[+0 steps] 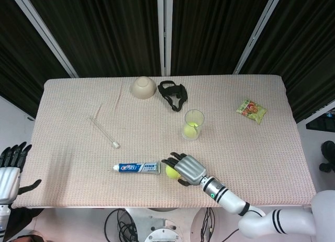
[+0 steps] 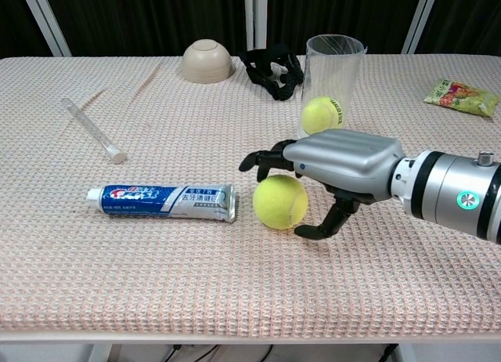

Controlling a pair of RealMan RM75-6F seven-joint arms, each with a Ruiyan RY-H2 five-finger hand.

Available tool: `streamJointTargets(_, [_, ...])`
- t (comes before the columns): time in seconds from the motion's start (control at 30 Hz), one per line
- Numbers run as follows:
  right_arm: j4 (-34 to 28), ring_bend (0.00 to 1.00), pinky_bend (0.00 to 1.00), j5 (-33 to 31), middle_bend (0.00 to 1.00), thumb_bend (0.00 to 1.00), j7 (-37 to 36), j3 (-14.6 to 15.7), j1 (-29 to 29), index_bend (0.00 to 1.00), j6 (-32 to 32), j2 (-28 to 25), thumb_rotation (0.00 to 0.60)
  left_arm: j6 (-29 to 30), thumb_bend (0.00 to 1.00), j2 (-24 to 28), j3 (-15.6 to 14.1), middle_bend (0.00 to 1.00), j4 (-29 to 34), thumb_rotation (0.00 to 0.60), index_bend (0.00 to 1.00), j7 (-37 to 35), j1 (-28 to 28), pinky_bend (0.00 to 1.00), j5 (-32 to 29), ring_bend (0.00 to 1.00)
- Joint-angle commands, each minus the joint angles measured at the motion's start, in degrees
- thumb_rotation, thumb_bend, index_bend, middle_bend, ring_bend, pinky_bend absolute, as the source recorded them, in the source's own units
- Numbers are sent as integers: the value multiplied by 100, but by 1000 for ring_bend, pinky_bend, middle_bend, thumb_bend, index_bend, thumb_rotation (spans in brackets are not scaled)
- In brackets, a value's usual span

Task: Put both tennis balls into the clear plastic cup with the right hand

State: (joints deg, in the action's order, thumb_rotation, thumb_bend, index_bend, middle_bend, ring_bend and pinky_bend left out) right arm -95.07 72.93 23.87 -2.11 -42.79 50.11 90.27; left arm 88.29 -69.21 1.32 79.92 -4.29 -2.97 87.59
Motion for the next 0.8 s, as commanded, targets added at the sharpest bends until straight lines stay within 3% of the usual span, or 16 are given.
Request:
streamJointTargets(0.03, [114,162,366,-19,250,295,63,-21,11,193,86,158,600,-6,12,3,7,0,0,600,48,-15,10,0,-23,0])
streamJointTargets(0.13, [183,264,460,54,295,320,159,-29,59,305,271,261,600,-8,12,10,5,0,-12,600,48,-45,18,0,-28,0])
streamJointTargets(0.23, [179,388,595,139,405,350,249,-54,107,496,455,268,600,-17,12,7,4,0,-31,600,48,-80,18,0,-29,0])
streamJointTargets(0.33, [-24,438,654,256,458,373,273,-150,140,590,655,113,600,-25,12,-4,0,0,-59,600,48,-128,15,0,-19,0])
streamJointTargets(0.43, [-319,447,665,403,468,381,246,-329,147,614,871,-124,600,-27,12,-8,-4,0,-72,600,48,-165,15,0,-10,0])
streamJointTargets(0.6, [-945,447,665,449,469,381,268,-964,97,627,1273,-728,600,0,12,5,-9,0,-48,600,48,-162,9,0,41,0])
streamJointTargets(0.8, [-973,447,665,-316,466,381,517,-1707,11,637,1502,-1161,600,12,11,17,-9,0,3,600,48,-106,-4,0,77,0])
